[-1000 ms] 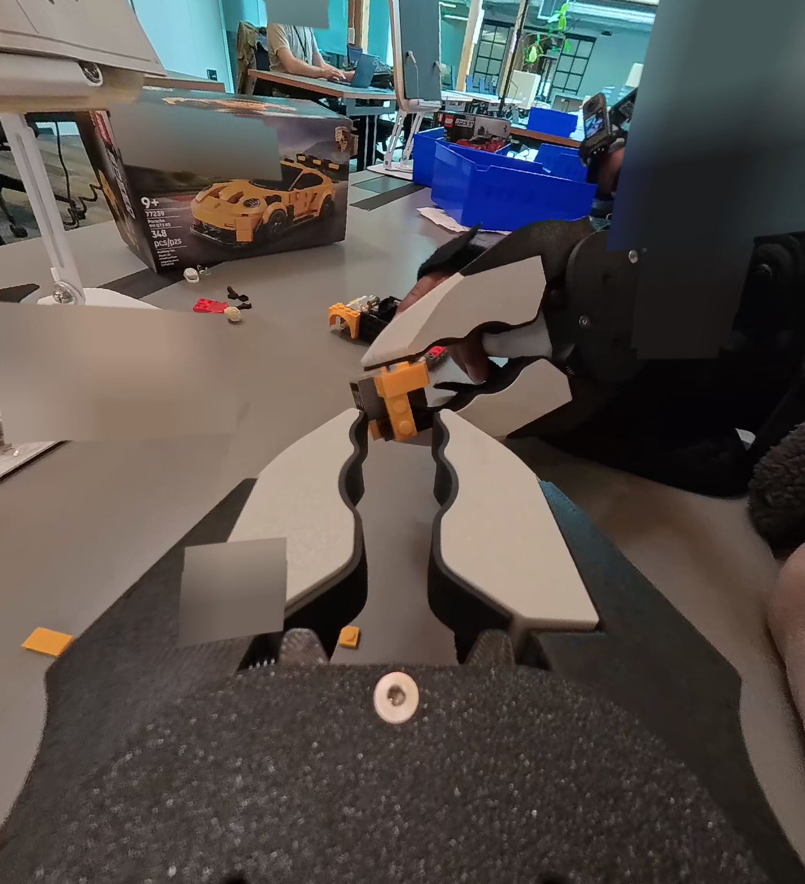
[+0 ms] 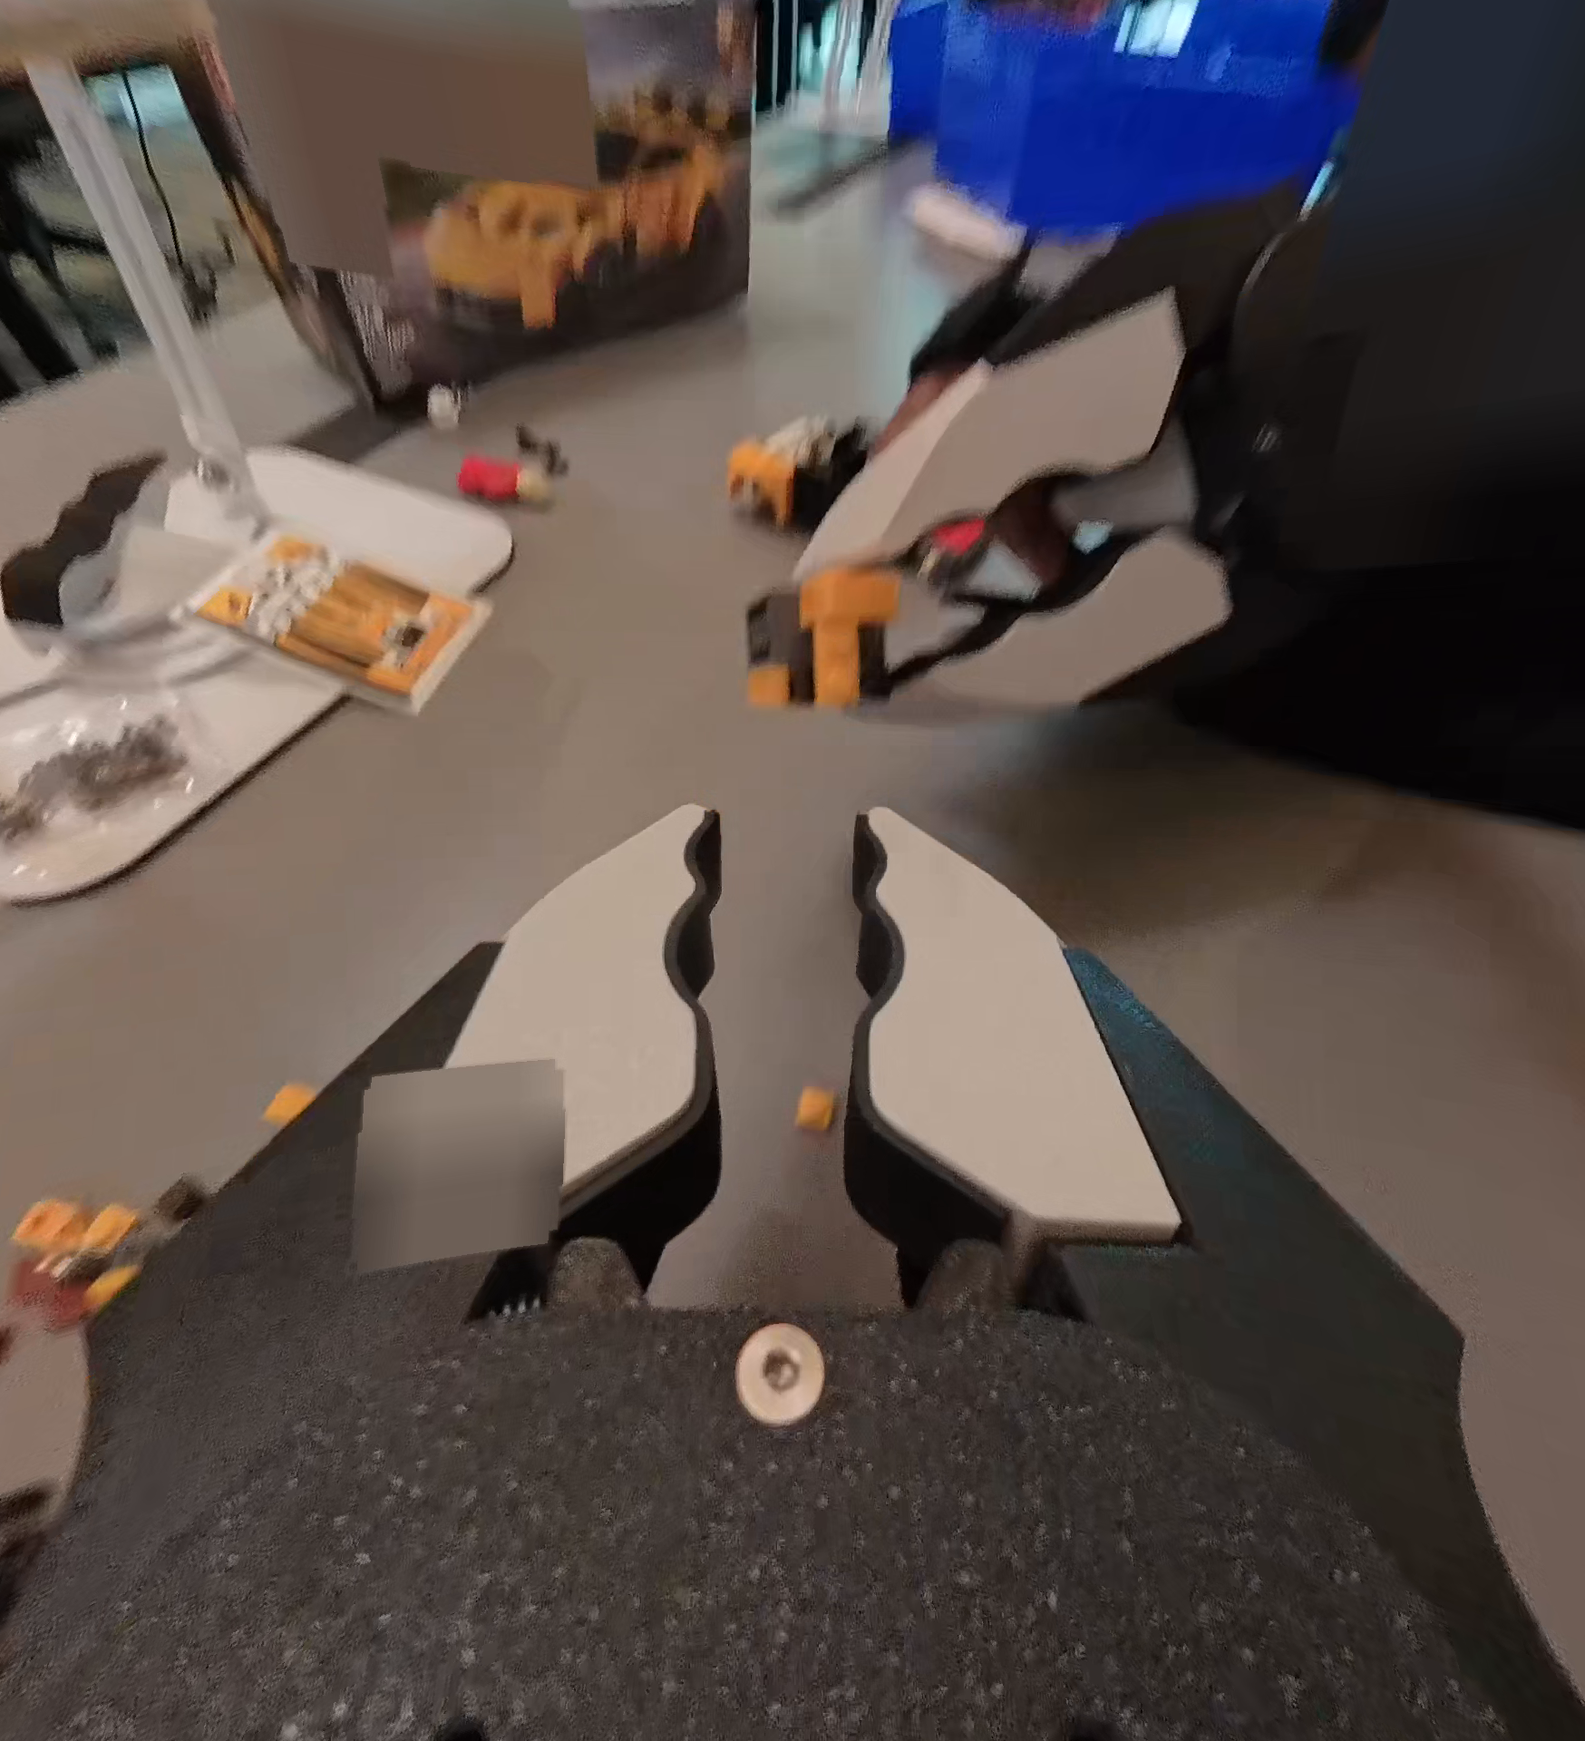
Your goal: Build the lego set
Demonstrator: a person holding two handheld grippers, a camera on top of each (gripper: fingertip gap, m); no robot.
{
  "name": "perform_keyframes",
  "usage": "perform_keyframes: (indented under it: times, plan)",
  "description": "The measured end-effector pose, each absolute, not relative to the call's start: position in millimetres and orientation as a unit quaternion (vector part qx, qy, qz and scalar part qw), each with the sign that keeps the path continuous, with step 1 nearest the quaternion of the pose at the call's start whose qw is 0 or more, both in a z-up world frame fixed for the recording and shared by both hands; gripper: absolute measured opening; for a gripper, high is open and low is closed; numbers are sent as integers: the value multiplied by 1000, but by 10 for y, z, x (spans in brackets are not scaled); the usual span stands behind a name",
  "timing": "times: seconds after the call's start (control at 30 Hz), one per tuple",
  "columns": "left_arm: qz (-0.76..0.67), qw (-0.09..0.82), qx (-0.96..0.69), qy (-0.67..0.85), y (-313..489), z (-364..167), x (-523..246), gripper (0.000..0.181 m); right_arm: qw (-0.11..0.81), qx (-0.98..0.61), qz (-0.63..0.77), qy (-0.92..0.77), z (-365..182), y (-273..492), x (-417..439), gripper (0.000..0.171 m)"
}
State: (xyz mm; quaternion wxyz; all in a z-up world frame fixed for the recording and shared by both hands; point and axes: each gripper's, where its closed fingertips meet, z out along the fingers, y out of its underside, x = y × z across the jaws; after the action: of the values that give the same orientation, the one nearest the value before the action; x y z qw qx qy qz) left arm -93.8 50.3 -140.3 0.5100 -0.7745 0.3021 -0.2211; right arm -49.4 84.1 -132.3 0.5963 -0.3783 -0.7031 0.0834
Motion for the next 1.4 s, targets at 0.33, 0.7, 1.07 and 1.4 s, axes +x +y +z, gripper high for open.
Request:
perform_keyframes:
  times: [0.33,0.7,1.07,1.4]
  plan:
    - [-186,333,-834,400,163,-1994,-1108,20,564,-415,123,-704,-1441,861,-487,25]
    - [-88,380,-868,307,527,-1998,-1592,21,547,-445,167,-689,-1443,869,-482,25]
    - [-79,369,-867,326,556,-2122,-1523,11,538,-451,179,-689,-1463,836,-493,25]
    - [-290,215,-850,385,110,-2036,-1094,12,521,-453,193,-697,-1509,776,-505,25]
